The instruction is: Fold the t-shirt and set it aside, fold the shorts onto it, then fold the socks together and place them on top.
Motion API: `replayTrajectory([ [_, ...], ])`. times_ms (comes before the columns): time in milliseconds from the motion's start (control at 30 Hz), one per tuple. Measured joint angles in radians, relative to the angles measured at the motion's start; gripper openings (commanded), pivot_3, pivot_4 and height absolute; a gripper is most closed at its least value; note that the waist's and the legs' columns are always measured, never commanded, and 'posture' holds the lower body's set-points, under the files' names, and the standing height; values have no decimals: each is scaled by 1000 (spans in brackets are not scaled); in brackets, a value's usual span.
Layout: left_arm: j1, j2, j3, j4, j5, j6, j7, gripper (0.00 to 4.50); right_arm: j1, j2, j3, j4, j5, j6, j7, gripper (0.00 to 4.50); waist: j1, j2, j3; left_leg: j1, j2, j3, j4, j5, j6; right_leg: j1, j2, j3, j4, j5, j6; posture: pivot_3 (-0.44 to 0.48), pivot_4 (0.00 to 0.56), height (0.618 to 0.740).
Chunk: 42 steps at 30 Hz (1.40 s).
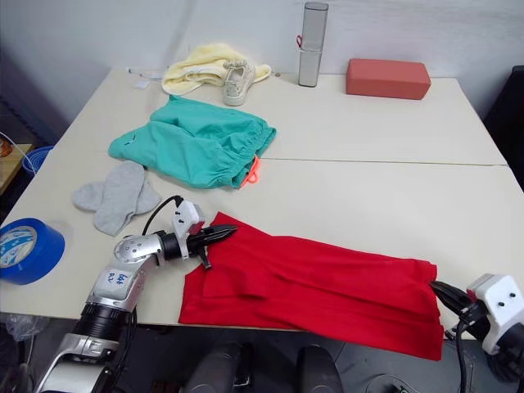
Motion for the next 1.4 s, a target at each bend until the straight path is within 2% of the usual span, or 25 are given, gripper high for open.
replayTrajectory([
  [67,0,-10,0,-21,-24,-8,-31,0,-33,-4,9,-5,11,5,9,41,1,0,0,0,0,0,1,0,1,0,0,0,0,0,0,0,150,740],
  [300,-8,-16,-47,-64,-18,9,-65,0,-220,-39,214,12,-79,91,-38,41,6,-1,0,-1,0,0,0,3,4,0,0,-1,0,0,0,0,150,740],
  [400,-7,-15,-83,-64,16,13,-60,0,-262,-39,301,26,-138,100,-64,41,10,-1,0,-1,-1,0,1,3,4,0,0,-1,0,0,0,0,150,740],
  [533,-2,-5,-96,-64,52,35,-37,0,-267,-39,334,48,-181,116,-105,41,12,-1,0,-2,-1,0,2,3,5,0,0,-1,0,0,0,0,150,740],
  [600,-2,-3,-100,-65,65,51,-14,0,-241,-39,316,47,-183,115,-119,41,13,-1,0,-2,-1,0,1,3,5,0,0,-1,0,0,0,0,150,740],
  [867,14,29,-55,-60,87,55,60,0,-54,-62,115,113,-196,45,-120,41,12,-1,0,0,-1,0,1,0,1,1,0,-1,-1,0,0,0,150,740],
  [1033,52,27,-1,-61,34,17,28,0,-23,-59,42,201,-191,-32,-101,41,9,-1,0,-1,0,0,0,0,0,0,0,0,-1,0,0,0,150,740],
  [1167,65,36,59,-87,-53,-7,-42,0,-27,-28,-16,197,-79,-37,-58,41,9,-1,0,-1,0,0,0,0,1,0,0,0,-1,0,0,0,150,740],
  [1233,84,66,95,-134,-130,3,-104,0,-4,-31,-51,137,45,37,11,384,7,0,0,-1,0,0,-1,0,1,0,0,0,-1,0,0,0,150,740],
  [1267,98,87,112,-158,-170,27,-134,186,18,-43,-60,109,93,79,44,587,8,0,0,-1,1,0,-1,0,1,0,0,0,-2,0,-1,0,150,740],
  [1333,129,147,139,-194,-230,82,-188,640,56,-73,-81,70,156,155,97,1269,6,0,1,-1,1,-1,-1,1,3,0,0,0,-3,-1,-1,0,150,740],
  [1400,152,195,169,-202,-252,113,-214,1277,75,-106,-91,54,179,196,137,1983,5,0,1,-1,1,-1,-1,-3,5,0,0,0,-4,-1,-2,0,150,740],
])
